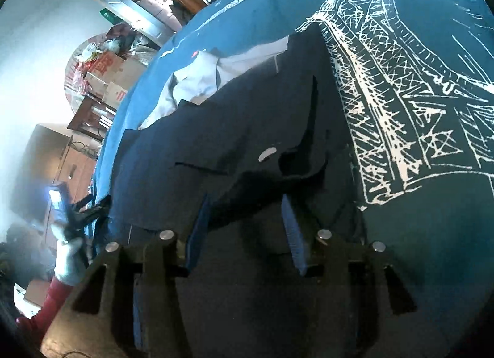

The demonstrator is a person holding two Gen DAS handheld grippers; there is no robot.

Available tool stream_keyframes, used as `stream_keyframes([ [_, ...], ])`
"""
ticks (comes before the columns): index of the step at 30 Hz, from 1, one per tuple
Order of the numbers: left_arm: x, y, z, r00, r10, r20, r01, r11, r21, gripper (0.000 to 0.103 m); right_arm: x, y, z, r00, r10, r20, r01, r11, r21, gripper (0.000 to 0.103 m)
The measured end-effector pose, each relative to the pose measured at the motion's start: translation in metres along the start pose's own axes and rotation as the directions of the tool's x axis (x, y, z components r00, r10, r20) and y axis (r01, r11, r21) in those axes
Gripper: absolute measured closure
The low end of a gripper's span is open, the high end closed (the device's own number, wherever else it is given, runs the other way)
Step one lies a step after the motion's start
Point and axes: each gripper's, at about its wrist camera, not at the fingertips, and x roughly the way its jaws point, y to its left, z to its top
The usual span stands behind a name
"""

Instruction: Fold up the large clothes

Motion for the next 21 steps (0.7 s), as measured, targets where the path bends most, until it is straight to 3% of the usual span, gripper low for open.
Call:
stream_keyframes([
  [2,0.025,0.025,-0.01,0.993,0.106,-0.049,-0.108,0.993,-0.036,0.01,0.001,0.002,0.001,1.0,-0.002,-0.009,0.002,1.0,-0.02,0.053],
  [3,0.042,0.057,-0.018,0.99,0.102,-0.099,-0.114,0.986,-0.125,0.005,0.001,0.003,0.001,1.0,-0.007,-0.013,0.007,0.999,-0.032,0.052],
  [5,0.045,0.098,-0.027,0.992,0.029,-0.121,-0.061,0.96,-0.273,0.004,0.0,0.006,0.001,1.0,-0.011,-0.014,0.01,0.999,-0.047,0.049],
  [6,0.031,0.112,-0.029,0.996,0.026,-0.091,-0.053,0.95,-0.308,0.014,-0.001,0.007,0.001,1.0,-0.008,-0.013,0.008,0.999,-0.05,0.046],
  [8,0.003,0.11,-0.029,1.0,-0.014,-0.015,0.009,0.962,-0.274,0.017,-0.002,0.007,0.0,1.0,-0.007,-0.005,0.007,0.999,-0.048,0.043],
  [9,-0.018,0.097,-0.029,0.995,-0.094,0.044,0.101,0.973,-0.21,0.015,0.0,0.007,0.0,1.0,-0.005,-0.001,0.005,0.999,-0.044,0.042],
  [12,-0.048,0.048,-0.037,0.972,-0.221,0.075,0.221,0.975,0.018,0.007,-0.001,0.005,-0.004,1.0,0.011,0.008,-0.011,1.0,-0.015,0.041],
  [14,-0.051,0.029,-0.045,0.969,-0.241,0.052,0.235,0.966,0.105,0.007,-0.002,0.006,-0.006,1.0,0.015,0.012,-0.015,1.0,-0.011,0.041],
  [16,-0.039,0.012,-0.049,0.98,-0.199,0.01,0.195,0.969,0.15,0.007,-0.004,0.007,-0.007,1.0,0.015,0.009,-0.014,1.0,-0.02,0.04],
  [21,-0.01,0.01,-0.049,0.99,-0.138,-0.031,0.14,0.988,0.071,0.009,-0.004,0.01,-0.006,1.0,0.01,0.003,-0.01,0.999,-0.038,0.039],
])
